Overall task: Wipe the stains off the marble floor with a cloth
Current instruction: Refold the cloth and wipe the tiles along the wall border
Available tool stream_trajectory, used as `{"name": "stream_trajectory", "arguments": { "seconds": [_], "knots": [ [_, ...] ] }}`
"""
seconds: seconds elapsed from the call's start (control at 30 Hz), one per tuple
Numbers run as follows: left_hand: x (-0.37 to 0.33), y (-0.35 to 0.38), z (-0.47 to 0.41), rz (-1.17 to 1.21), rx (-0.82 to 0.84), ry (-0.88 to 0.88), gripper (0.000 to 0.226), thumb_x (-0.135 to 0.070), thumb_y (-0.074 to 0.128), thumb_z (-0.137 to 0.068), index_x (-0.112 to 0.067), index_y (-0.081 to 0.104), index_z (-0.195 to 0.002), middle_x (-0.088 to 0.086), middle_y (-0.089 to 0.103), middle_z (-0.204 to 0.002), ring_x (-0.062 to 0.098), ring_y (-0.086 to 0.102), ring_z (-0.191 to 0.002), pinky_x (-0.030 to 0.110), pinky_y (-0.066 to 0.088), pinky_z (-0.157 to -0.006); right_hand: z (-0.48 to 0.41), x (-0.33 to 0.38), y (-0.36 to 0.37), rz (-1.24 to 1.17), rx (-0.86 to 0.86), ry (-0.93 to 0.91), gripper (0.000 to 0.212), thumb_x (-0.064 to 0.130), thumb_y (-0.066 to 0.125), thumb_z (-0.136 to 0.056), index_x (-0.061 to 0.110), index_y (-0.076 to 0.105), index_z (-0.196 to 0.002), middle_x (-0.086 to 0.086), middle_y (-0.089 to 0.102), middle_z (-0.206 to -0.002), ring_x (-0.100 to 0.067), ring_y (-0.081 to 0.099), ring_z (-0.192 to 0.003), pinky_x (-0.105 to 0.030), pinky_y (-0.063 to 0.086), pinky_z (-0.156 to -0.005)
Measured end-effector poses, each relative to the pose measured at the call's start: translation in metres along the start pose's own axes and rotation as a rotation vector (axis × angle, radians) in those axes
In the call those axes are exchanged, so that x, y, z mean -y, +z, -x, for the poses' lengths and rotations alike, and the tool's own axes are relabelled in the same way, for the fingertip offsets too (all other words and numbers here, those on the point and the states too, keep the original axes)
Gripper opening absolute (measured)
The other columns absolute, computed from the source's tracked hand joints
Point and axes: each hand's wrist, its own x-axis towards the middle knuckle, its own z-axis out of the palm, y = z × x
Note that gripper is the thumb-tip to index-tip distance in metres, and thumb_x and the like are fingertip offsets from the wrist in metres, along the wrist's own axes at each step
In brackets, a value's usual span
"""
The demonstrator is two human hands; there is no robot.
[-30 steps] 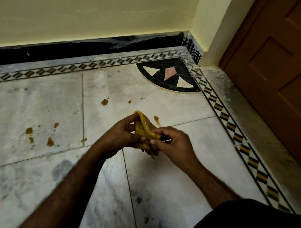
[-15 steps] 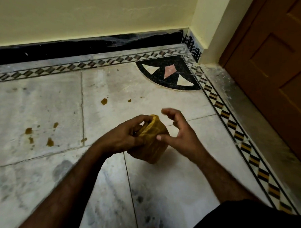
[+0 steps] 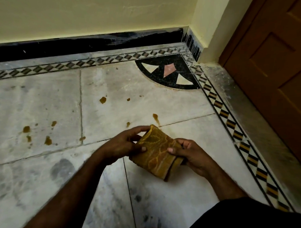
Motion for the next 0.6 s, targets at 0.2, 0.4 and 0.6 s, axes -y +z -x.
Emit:
{"name": "stream_trajectory", "arguments": {
  "seconds": [0.2,0.4,0.6],
  "knots": [
    [0.016,0.010,-0.015,0.070,0.056,-0.073,0.069,0.005,0.061,-0.093,-0.043,0.050,-0.142,-0.001,0.064,-0.128,0.019,0.067,-0.109,0.032,0.060,-0.076,-0.010,-0.022,0.000,-0.070,-0.167,-0.009,0.022,0.009,0.077,-0.087,0.004,0.069,-0.107,-0.017,0.078,-0.105,-0.031,0.073,-0.097,-0.040,0.060,-0.079],
    [0.036,0.033,-0.028,0.264,-0.036,-0.149,0.072,0.009,0.060,-0.092,-0.046,0.050,-0.137,0.012,0.061,-0.128,0.030,0.066,-0.111,0.039,0.060,-0.085,-0.038,-0.009,-0.018,0.042,-0.369,-0.048,0.028,0.014,0.090,-0.073,0.013,0.071,-0.093,-0.014,0.079,-0.098,-0.033,0.075,-0.093,-0.038,0.060,-0.077],
    [0.074,0.046,-0.053,-0.628,-0.330,-0.055,0.071,-0.038,0.055,-0.102,-0.016,0.021,-0.160,0.013,0.023,-0.166,0.028,0.023,-0.152,0.034,0.021,-0.121,-0.063,0.001,-0.010,0.858,-0.557,-0.221,0.043,0.033,0.070,-0.096,0.012,0.062,-0.132,-0.010,0.059,-0.134,-0.029,0.057,-0.122,-0.036,0.043,-0.101]
  ]
}}
